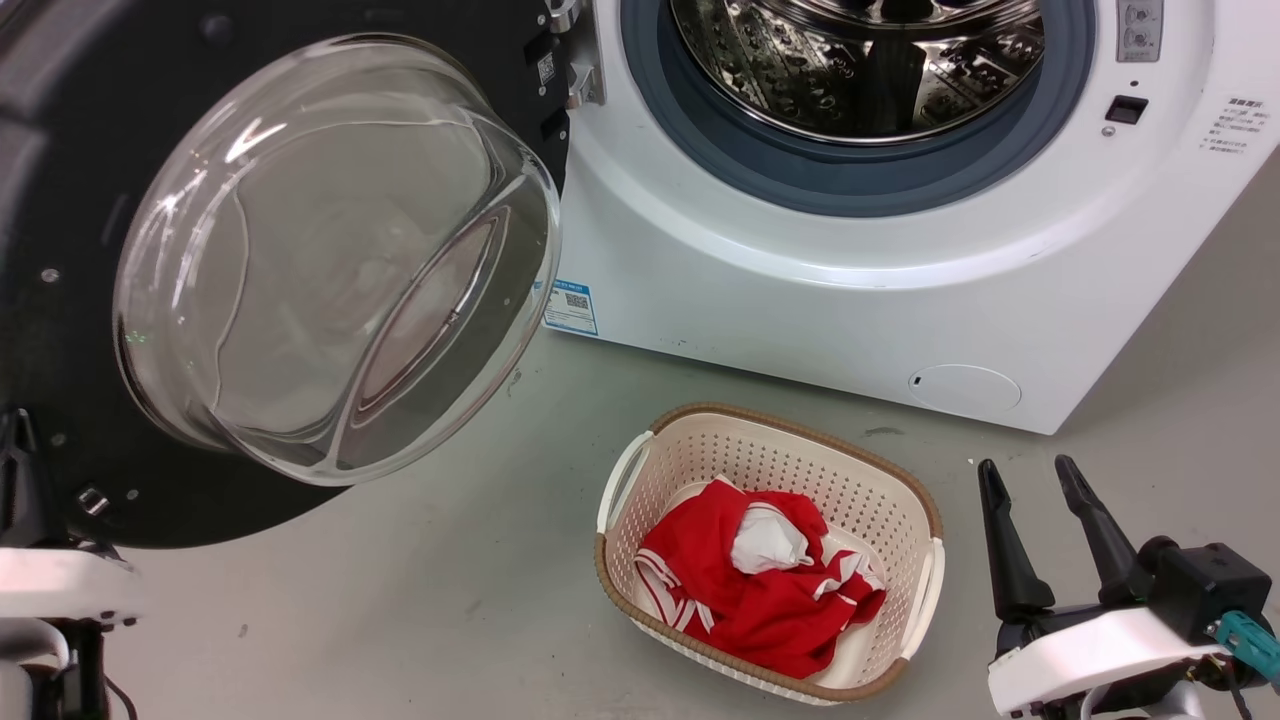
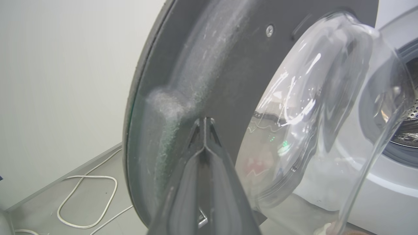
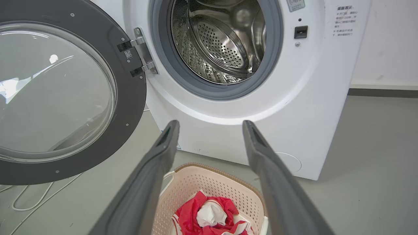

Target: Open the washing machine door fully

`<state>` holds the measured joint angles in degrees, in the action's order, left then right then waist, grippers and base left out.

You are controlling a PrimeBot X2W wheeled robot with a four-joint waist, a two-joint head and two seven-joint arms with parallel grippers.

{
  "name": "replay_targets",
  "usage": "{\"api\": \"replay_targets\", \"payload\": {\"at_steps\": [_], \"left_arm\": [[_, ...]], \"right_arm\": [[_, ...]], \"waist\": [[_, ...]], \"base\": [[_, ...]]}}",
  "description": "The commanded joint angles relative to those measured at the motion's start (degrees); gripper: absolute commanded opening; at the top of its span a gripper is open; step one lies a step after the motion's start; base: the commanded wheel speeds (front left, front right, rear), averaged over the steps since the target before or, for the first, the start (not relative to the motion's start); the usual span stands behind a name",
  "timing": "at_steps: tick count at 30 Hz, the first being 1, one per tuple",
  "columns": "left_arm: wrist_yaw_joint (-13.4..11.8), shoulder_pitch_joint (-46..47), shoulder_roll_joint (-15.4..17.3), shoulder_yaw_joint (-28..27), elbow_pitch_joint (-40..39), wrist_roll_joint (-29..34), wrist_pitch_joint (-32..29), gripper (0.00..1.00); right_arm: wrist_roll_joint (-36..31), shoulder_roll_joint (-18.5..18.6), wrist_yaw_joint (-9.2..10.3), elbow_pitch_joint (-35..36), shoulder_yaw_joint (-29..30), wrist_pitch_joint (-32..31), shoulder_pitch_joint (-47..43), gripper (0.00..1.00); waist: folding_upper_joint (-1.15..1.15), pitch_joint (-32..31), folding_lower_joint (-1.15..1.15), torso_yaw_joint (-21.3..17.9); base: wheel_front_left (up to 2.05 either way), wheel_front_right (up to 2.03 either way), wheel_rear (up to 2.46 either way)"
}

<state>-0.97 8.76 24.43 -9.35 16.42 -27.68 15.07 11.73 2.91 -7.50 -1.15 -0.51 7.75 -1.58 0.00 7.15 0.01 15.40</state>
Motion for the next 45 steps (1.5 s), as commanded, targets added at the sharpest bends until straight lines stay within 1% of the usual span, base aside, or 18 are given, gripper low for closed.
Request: {"api": "replay_targets", "payload": {"at_steps": [1,6,9,12,17,18,20,23,26,31,32,33,34,35,36,37,41,45], "left_arm": [[0.28,1.29,0.53,-0.76,1.23,0.36,0.13,0.0],[1.93,3.11,0.73,-1.93,4.62,1.69,0.13,0.0],[2.2,1.88,-0.32,-2.89,4.45,2.76,0.13,0.0],[2.14,-0.77,-1.73,-3.91,2.74,4.3,0.14,0.0],[1.88,-5.56,-5.05,-5.0,-2.4,7.07,0.14,0.0],[1.88,-5.56,-5.05,-5.0,-2.4,7.07,0.14,0.0],[1.55,-7.42,-6.16,-5.12,-5.26,8.56,0.14,0.0],[0.96,-10.15,-8.64,-3.75,-9.75,11.08,0.13,0.0],[0.99,-12.17,-11.01,-1.69,-13.24,12.73,0.14,0.0],[2.04,-13.63,-13.97,2.21,-16.21,14.88,0.14,0.0],[2.29,-13.81,-14.37,3.25,-16.48,15.26,0.14,0.09],[2.5,-13.84,-14.77,4.26,-16.65,15.73,0.14,0.22],[2.69,-13.8,-15.14,5.29,-16.72,16.17,0.14,0.4],[2.96,-13.64,-15.37,6.31,-16.65,16.47,0.14,0.52],[3.18,-13.41,-15.63,7.15,-16.6,16.78,0.06,0.89],[3.27,-13.24,-15.77,7.82,-16.56,16.97,-0.11,1.0],[3.75,-12.14,-16.07,10.26,-16.36,18.07,-0.76,1.0],[3.01,-11.18,-16.2,11.56,-15.55,19.14,-1.54,1.0]], "right_arm": [[-0.17,-0.06,0.02,0.31,0.11,-0.02,0.75,1.0],[-0.61,-0.07,0.02,0.28,0.25,0.04,1.4,1.0],[-0.46,-0.07,0.02,-0.06,0.39,0.32,1.33,1.0],[-0.08,-0.07,0.02,-0.59,0.29,0.58,0.78,1.0],[0.09,-0.06,0.02,-1.15,0.64,1.17,0.08,1.0],[0.09,-0.06,0.02,-1.15,0.64,1.17,0.08,1.0],[0.06,-0.07,0.02,-1.06,1.05,1.37,-0.03,1.0],[-0.66,-0.06,0.02,-0.56,1.6,1.33,-0.14,1.0],[-2.01,-0.07,0.02,0.02,2.35,0.94,-0.24,1.0],[-4.12,-0.07,0.02,1.29,3.57,0.06,-0.59,1.0],[-4.53,-0.07,0.02,1.73,3.82,-0.14,-0.6,1.0],[-4.89,-0.05,0.03,2.14,4.03,-0.33,-0.7,1.0],[-5.06,-0.06,0.03,2.51,4.18,-0.59,-0.81,1.0],[-5.5,-0.06,0.02,2.95,4.25,-0.67,-0.88,1.0],[-5.63,-0.08,0.03,3.27,4.12,-1.02,-0.94,1.0],[-5.67,-0.08,0.03,3.69,4.06,-1.19,-1.06,1.0],[-6.37,-0.06,0.03,4.97,4.27,-1.92,-1.59,1.0],[-7.27,-0.07,0.03,5.79,4.61,-2.37,-2.15,1.0]], "waist": [[0.0,0.33,-0.01,-0.12],[0.0,0.57,-0.01,-0.63],[0.0,0.02,-0.01,-1.08],[0.0,-1.14,-0.01,-1.59],[0.0,-2.79,-0.01,-2.15],[0.0,-2.79,-0.01,-2.15],[0.0,-3.28,-0.01,-2.34],[0.0,-4.11,-0.01,-2.82],[0.0,-4.88,-0.01,-3.46],[0.0,-6.3,-0.01,-4.59],[0.0,-6.5,-0.01,-4.85],[0.0,-6.76,-0.01,-5.08],[0.0,-6.95,-0.01,-5.26],[0.0,-7.12,-0.01,-5.5],[0.0,-7.41,-0.01,-5.82],[0.0,-7.6,-0.01,-6.16],[0.0,-8.07,-0.01,-7.82],[0.0,-8.31,-0.01,-9.82]], "base": [[0.0,0.0,0.0],[0.0,0.0,0.0],[0.0,0.0,0.0],[0.0,0.0,0.0],[0.0,0.0,0.0],[0.0,0.0,0.0],[0.0,0.0,0.0],[0.0,0.0,0.0],[0.0,0.0,0.0],[0.0,0.0,0.0],[0.0,0.0,0.0],[0.0,0.0,0.0],[0.0,0.0,0.0],[0.0,0.0,0.0],[0.0,0.0,0.0],[0.0,0.0,0.0],[0.0,0.0,0.0],[0.0,0.0,0.0]]}}
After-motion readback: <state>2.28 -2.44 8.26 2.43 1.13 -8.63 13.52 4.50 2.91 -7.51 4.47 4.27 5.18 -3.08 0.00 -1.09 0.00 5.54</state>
